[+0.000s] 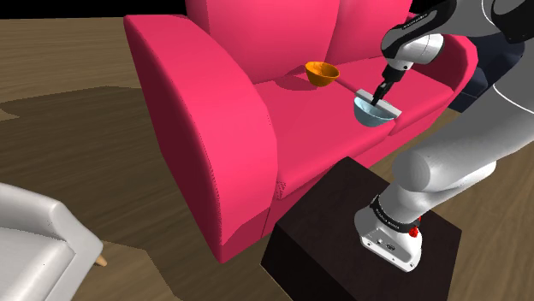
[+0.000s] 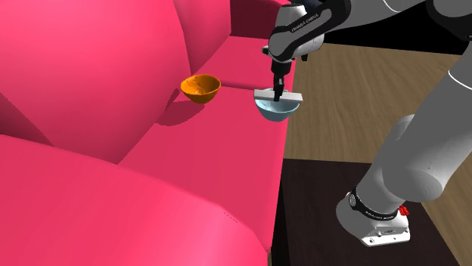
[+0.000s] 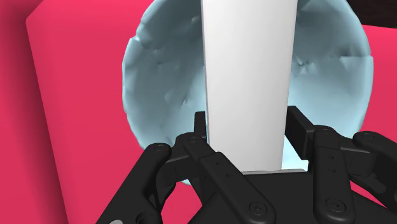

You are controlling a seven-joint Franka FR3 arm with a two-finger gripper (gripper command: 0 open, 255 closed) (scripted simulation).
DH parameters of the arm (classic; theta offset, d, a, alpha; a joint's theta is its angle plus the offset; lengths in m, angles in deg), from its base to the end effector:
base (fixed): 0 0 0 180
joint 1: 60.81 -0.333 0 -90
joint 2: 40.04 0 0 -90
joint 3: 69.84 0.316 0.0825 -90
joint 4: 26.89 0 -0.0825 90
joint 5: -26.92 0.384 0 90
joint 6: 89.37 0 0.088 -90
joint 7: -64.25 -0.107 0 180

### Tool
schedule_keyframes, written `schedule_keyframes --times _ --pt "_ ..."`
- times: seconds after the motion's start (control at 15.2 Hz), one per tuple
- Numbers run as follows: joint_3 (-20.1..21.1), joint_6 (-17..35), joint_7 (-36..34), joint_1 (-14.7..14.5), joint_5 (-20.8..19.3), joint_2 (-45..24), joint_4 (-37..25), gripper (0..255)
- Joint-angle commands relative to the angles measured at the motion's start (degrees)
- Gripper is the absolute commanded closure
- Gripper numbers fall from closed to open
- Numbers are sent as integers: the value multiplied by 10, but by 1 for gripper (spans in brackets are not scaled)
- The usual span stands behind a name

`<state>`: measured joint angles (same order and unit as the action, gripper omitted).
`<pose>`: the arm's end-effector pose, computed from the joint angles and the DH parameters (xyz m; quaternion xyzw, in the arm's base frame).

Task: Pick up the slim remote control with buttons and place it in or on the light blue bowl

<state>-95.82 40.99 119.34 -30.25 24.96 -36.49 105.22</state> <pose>0.2778 -0.4230 0.3713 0.9999 -0.0015 0.0075 0.0103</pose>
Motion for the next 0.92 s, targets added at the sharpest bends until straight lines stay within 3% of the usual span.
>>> schedule_keyframes --times 0.0,0.07,0.13,0.46,0.73,0.86 --pt "0 0 0 0 0 0 0 255" --pt "0 0 0 0 0 0 0 255" --pt "0 0 0 0 0 0 0 0" --pt "0 0 0 0 0 0 0 0" --pt "5 -74 -15 0 -19 42 -36 0" --pt "6 -74 -15 0 -19 42 -36 0"
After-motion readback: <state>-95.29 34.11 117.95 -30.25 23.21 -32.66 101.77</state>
